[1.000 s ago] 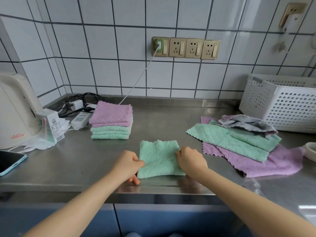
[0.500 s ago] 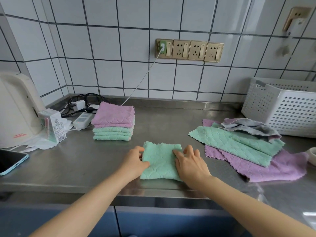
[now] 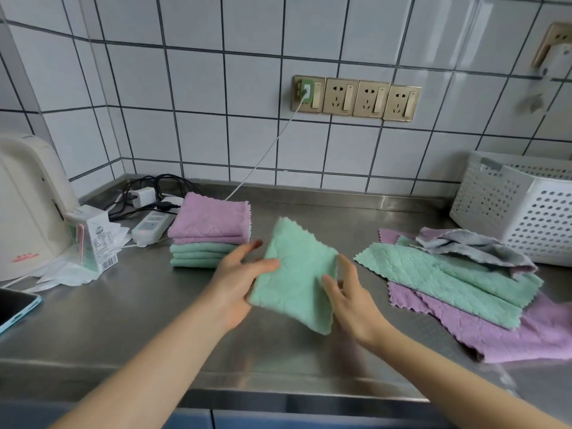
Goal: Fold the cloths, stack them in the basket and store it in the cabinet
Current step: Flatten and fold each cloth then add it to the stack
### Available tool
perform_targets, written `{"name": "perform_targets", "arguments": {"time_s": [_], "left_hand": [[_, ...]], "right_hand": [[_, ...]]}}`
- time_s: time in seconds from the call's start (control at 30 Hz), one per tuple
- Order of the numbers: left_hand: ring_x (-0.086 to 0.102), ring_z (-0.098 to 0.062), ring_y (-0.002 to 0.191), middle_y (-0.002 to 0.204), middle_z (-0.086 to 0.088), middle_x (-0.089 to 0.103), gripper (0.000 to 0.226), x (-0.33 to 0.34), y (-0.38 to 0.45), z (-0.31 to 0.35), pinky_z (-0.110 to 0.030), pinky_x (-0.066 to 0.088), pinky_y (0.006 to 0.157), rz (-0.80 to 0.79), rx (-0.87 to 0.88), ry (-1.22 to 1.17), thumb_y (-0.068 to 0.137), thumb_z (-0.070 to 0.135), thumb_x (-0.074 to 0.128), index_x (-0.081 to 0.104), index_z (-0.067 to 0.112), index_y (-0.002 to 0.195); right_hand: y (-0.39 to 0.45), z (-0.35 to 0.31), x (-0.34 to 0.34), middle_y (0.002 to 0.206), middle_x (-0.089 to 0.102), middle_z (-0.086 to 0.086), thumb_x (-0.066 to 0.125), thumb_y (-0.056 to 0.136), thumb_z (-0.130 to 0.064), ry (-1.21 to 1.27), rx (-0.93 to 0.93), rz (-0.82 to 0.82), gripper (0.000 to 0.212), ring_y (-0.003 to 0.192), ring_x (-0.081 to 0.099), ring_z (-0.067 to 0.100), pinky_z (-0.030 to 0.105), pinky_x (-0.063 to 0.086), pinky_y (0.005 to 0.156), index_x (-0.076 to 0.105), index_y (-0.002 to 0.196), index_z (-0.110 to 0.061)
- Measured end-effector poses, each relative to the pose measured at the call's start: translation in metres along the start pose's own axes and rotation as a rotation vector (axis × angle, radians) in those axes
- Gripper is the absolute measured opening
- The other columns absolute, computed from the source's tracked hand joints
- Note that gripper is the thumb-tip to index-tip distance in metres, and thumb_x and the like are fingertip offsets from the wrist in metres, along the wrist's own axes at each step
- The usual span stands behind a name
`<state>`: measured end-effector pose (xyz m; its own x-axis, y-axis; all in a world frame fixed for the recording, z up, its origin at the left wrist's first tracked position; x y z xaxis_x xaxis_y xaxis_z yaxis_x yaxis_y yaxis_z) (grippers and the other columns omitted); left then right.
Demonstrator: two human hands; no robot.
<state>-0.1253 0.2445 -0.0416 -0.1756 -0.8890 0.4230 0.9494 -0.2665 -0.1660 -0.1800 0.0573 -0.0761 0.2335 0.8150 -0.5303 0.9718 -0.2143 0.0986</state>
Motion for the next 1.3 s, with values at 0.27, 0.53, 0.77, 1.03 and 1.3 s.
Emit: {"name": "perform_targets", "arguments": {"time_s": [0.27,0.53,0.77,1.03,1.3], "left_hand": [[0.067,-0.008,0.078,0.101,-0.005,0.067,0.040,-0.059,0.058,0.096,-0.024,0.056,0.069,0.266,0.489,0.418,0.081,-0.003,0.067,0.055,0.008,0.117],[0.061,-0.021,0.089,0.102,-0.011,0.064,0.039,-0.127,0.128,0.107,-0.032,0.048,0.078,0.472,0.485,0.831,0.079,0.007,0.073,0.060,0.006,0.115],[0.063,-0.021,0.090,0.107,-0.006,0.064,0.044,-0.146,0.138,0.087,-0.038,0.053,0.082,0.454,0.519,0.776,0.080,0.008,0.072,0.057,0.015,0.121],[0.047,-0.014,0.084,0.126,-0.010,0.047,0.032,-0.148,0.144,0.088,-0.022,0.033,0.091,0.383,0.605,1.299,0.091,0.010,0.057,0.064,0.016,0.121],[0.040,-0.030,0.126,0.131,-0.014,0.048,0.037,-0.142,0.121,0.108,-0.037,0.027,0.109,0.407,0.497,1.423,0.088,0.018,0.059,0.061,0.016,0.125]], "right_hand": [[0.104,-0.107,0.047,0.126,0.054,0.006,0.052,0.090,-0.021,0.273,-0.121,0.066,0.059,0.113,0.056,0.023,0.044,0.045,0.101,0.023,0.140,-0.021],[0.167,-0.137,0.114,0.133,0.048,0.018,0.048,0.095,-0.011,0.215,-0.004,0.009,0.052,0.115,0.052,0.032,0.030,0.041,0.085,0.023,0.141,-0.011],[0.176,-0.113,0.125,0.124,0.048,0.016,0.043,0.096,-0.007,0.078,-0.043,-0.023,0.050,0.091,0.046,0.024,0.030,0.039,0.073,0.023,0.141,-0.014],[0.188,-0.105,0.139,0.126,0.040,0.013,0.042,0.098,-0.018,-0.221,-0.174,0.048,0.030,0.080,0.053,0.028,0.033,0.047,0.077,0.051,0.127,-0.012],[0.156,-0.093,0.095,0.129,0.038,0.012,0.046,0.094,-0.024,-0.422,-0.187,-0.056,0.035,0.113,0.049,0.035,0.043,0.047,0.094,0.052,0.126,-0.012]]}}
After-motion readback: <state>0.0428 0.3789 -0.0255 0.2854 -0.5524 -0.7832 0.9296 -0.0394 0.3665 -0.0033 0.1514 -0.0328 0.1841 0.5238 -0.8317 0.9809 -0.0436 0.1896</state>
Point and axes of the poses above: each hand's wrist, its own y-axis towards the middle knuckle, its own x-axis out of the palm, z = x × y, the point moved 1 cm from there along y, towards the middle knuckle
